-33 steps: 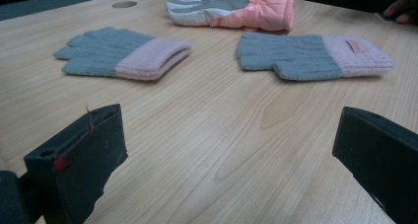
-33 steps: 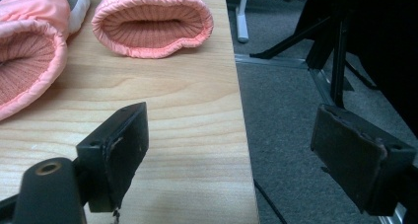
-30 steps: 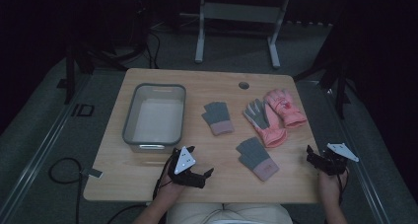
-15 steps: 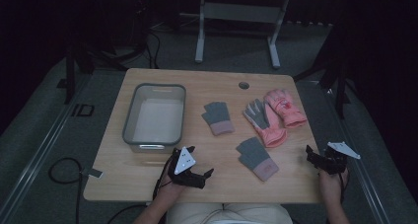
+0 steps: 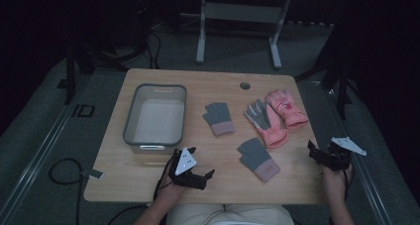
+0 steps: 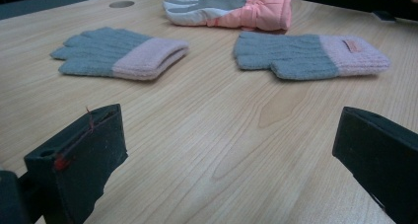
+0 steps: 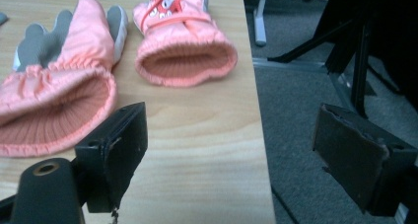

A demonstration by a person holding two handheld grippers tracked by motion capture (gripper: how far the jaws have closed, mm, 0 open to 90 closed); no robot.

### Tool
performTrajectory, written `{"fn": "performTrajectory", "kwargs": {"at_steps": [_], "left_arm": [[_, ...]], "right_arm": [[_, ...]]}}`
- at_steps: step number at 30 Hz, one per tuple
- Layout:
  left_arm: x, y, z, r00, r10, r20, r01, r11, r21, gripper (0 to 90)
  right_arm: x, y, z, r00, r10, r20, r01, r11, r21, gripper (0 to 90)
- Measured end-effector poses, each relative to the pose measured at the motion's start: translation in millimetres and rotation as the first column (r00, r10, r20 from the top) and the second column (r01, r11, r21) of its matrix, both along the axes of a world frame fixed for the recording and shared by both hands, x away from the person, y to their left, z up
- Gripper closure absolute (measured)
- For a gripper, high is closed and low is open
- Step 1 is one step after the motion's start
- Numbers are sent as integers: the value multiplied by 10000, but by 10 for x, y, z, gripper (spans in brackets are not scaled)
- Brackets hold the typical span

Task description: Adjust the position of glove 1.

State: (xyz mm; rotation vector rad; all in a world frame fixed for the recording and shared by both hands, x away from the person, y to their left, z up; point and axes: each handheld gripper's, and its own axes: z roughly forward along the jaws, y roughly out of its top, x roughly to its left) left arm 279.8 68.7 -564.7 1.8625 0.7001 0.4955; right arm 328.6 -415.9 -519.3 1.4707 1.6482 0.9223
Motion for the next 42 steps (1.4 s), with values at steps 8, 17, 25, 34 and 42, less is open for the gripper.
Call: {"fn": "performTrajectory", "kwargs": {"at_steps": [8, 17, 25, 34, 42], "left_arm": [[7, 1, -1, 10000, -26, -41, 26, 10000, -12, 0], [4, -2, -1, 10000, -16, -3, 16, 10000, 14, 0], [3, -5, -1, 10000, -27, -8, 27, 10000, 27, 0], [3, -1, -1, 10000, -54, 8, 54, 10000, -3, 0], [2, -5, -1, 10000, -45, 8, 45, 10000, 34, 0]], "right_arm": [[88, 66, 161, 9997, 189, 157, -189, 9998, -1, 132], [209, 202, 465, 9972, 677, 310, -677, 9977, -42, 143], [341, 343, 690, 9933, 1152, -69, -1150, 9931, 249, 176], [490, 644, 874, 9810, 1939, 4, -1938, 9807, 264, 115], [620, 919, 912, 9726, 2317, 179, -2321, 9724, 238, 134]]}}
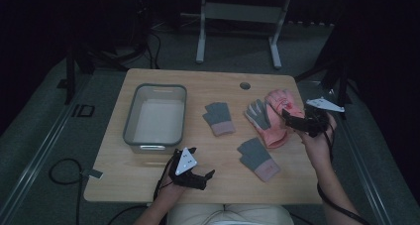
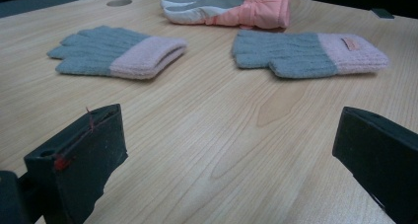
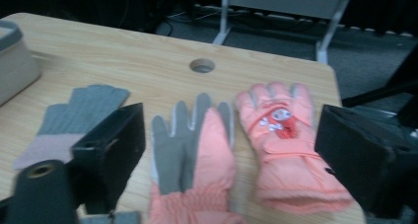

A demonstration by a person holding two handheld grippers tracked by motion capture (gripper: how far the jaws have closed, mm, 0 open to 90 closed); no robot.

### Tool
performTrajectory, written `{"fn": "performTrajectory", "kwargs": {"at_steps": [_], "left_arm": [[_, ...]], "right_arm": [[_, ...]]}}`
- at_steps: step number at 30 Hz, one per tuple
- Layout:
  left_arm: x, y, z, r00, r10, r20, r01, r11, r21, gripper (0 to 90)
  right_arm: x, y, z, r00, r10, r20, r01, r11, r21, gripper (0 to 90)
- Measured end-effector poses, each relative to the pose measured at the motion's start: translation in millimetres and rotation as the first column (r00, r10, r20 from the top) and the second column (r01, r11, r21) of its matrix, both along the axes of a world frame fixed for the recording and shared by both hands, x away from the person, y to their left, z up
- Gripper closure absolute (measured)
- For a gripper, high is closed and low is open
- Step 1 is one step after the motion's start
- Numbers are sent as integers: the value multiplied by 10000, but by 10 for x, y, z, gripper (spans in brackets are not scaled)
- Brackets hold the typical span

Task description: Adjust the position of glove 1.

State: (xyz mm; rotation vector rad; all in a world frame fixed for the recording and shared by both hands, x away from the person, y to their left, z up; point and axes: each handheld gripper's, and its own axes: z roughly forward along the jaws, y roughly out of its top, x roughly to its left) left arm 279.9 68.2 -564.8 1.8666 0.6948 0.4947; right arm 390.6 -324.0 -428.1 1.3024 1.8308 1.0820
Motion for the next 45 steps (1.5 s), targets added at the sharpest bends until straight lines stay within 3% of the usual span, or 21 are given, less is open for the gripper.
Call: {"fn": "performTrajectory", "kwargs": {"at_steps": [7, 10, 17, 22, 35, 36, 38, 42, 45], "left_arm": [[2, 1, 0, 10000, -21, -21, 21, 10000, 0, 0], [3, 4, 0, 10000, -51, -25, 51, 10000, -29, 0], [0, 4, 0, 10000, -52, -15, 52, 10000, -41, 0], [5, 6, -1, 10000, -47, -29, 47, 10000, -85, 0], [7, 19, -1, 9999, -67, -90, 66, 9997, -216, 0], [7, 21, -1, 9999, -74, -88, 72, 9997, -232, 0], [5, 21, -1, 9999, -97, -70, 95, 9997, -243, 0], [7, 24, -1, 9999, -127, -38, 126, 9997, -219, 0], [10, 23, -1, 9999, -122, -93, 119, 9996, -238, 0]], "right_arm": [[102, 213, -44, 9978, 655, -128, -658, 9976, -202, 204], [126, 298, -40, 9958, 896, -190, -894, 9959, 113, 222], [196, 505, -11, 9906, 1362, -103, -1361, 9907, 50, 282], [232, 662, -32, 9821, 1837, -415, -1818, 9823, 452, 318], [419, 1145, -174, 9634, 2564, -779, -2546, 9665, 325, 414], [441, 1182, -199, 9608, 2641, -846, -2626, 9645, 286, 438], [489, 1256, -267, 9460, 3042, -1123, -3030, 9526, 275, 468], [575, 1393, -425, 9324, 3281, -1514, -3330, 9429, -76, 506], [638, 1468, -511, 9186, 3555, -1724, -3660, 9300, -326, 563]]}}
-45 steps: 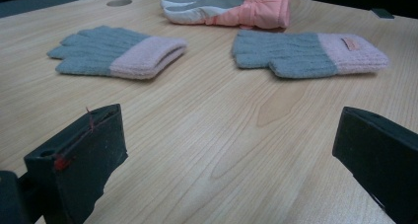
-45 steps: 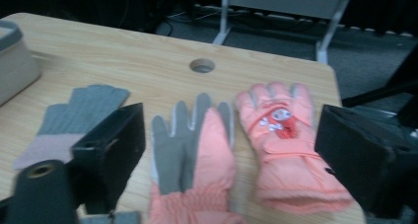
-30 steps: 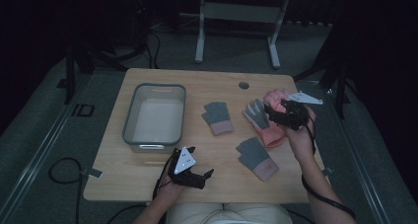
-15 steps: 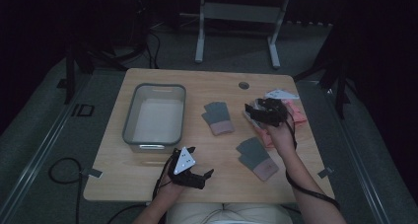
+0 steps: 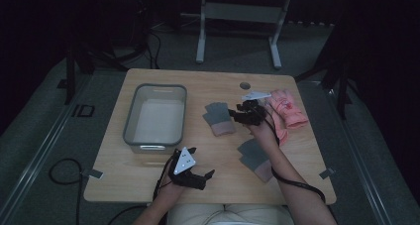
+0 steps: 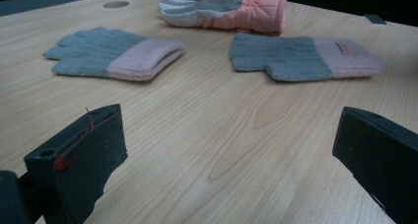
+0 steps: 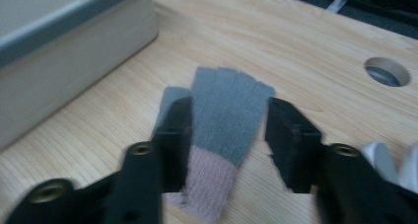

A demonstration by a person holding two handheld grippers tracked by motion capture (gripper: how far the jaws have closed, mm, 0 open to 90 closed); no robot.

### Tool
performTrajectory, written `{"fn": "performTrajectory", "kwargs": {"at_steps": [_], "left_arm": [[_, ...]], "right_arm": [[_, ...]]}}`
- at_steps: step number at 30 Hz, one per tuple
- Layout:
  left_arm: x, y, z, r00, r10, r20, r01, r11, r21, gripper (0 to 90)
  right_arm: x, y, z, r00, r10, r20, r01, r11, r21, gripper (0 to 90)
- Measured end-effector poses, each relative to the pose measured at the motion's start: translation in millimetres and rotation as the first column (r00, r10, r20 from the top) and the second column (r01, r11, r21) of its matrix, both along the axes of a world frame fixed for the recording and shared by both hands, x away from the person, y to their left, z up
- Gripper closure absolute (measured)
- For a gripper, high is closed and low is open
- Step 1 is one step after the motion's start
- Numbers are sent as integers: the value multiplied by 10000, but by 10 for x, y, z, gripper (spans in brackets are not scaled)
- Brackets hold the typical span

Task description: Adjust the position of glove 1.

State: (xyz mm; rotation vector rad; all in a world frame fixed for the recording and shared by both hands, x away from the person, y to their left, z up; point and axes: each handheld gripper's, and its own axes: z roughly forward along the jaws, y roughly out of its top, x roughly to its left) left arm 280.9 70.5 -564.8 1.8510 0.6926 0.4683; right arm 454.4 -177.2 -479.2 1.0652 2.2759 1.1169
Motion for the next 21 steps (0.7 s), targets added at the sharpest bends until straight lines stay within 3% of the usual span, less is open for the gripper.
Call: {"fn": "performTrajectory", "kwargs": {"at_steps": [9, 10, 12, 21], "left_arm": [[-2, 3, -1, 10000, -29, 1, 29, 10000, -36, 0], [-3, 3, -1, 10000, -36, -4, 36, 10000, -23, 0], [-7, 3, -1, 10000, -58, -3, 58, 10000, -11, 0], [-11, 9, -1, 10000, -60, 22, 60, 10000, -68, 0]], "right_arm": [[168, 188, -132, 9967, 577, -575, -590, 9980, -213, 634], [234, 253, -179, 9929, 974, -676, -1009, 9937, -496, 653], [286, 300, -210, 9909, 1091, -791, -1142, 9914, -634, 660], [490, 446, -408, 9875, 863, -1315, -1020, 9878, -1173, 629]]}}
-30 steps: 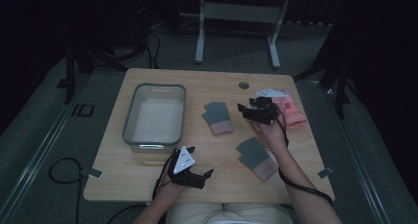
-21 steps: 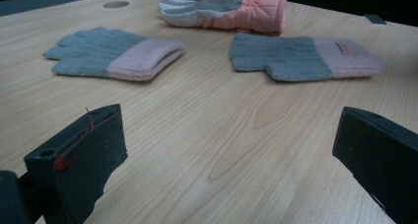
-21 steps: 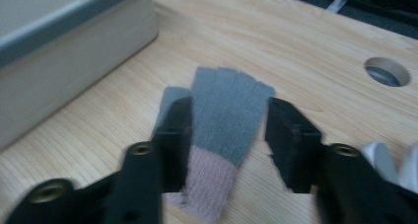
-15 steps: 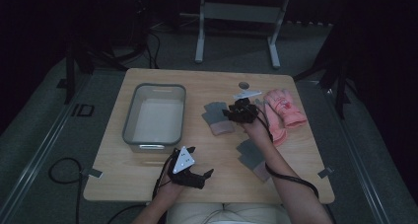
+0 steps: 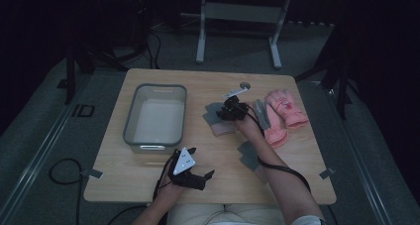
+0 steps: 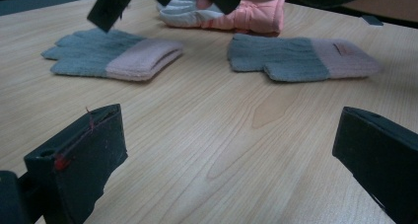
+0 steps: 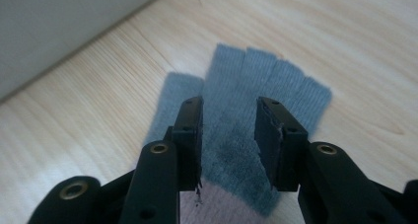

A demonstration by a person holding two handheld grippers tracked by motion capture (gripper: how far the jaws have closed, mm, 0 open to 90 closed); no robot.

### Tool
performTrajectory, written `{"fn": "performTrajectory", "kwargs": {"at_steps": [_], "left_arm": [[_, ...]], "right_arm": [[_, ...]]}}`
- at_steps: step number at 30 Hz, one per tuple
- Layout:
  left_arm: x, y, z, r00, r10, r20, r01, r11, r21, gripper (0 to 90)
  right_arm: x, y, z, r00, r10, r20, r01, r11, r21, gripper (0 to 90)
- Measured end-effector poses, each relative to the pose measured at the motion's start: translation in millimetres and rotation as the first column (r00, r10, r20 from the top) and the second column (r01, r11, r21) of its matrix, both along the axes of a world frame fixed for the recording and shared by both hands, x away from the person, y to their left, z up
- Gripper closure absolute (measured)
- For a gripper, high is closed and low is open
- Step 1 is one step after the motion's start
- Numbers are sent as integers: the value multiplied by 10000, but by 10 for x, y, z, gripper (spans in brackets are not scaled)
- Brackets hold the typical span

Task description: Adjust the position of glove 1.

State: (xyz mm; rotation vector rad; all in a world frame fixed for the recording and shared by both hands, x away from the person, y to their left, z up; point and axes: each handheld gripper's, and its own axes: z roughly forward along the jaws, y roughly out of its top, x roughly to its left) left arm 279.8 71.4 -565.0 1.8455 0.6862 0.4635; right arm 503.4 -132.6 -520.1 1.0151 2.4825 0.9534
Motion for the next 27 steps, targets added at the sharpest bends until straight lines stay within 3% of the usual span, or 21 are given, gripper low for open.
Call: {"fn": "performTrajectory", "kwargs": {"at_steps": [4, 8, 10, 18, 20, 21, 27], "left_arm": [[-5, -3, 0, 10000, 12, 44, -12, 10000, 30, 0], [-9, 2, 0, 9999, 64, 85, -64, 10000, -8, 0], [-15, 2, -1, 9997, 156, 167, -156, 9999, -38, 0], [-12, 0, -1, 9997, 202, 165, -202, 9998, -35, 0], [-11, 2, -1, 9996, 211, 173, -211, 9998, -29, 0], [-10, 5, -1, 9997, 196, 169, -195, 9998, -51, 0], [-9, 13, -1, 9996, 225, 167, -224, 9997, -101, 0]], "right_arm": [[48, 22, -99, 9996, -247, -140, 245, 9996, -154, 625], [61, 67, -205, 9996, -272, -55, 266, 9963, -823, 564], [63, 69, -231, 9992, -390, -68, 384, 9966, -730, 567], [41, 137, -231, 9914, -1232, -436, 1211, 9915, -481, 806], [43, 149, -189, 9843, -1495, -935, 1487, 9888, -150, 842], [14, 170, -134, 9834, -1552, -945, 1549, 9879, -103, 842], [-299, 187, 223, 9809, -1937, -162, 1942, 9802, 398, 843]]}}
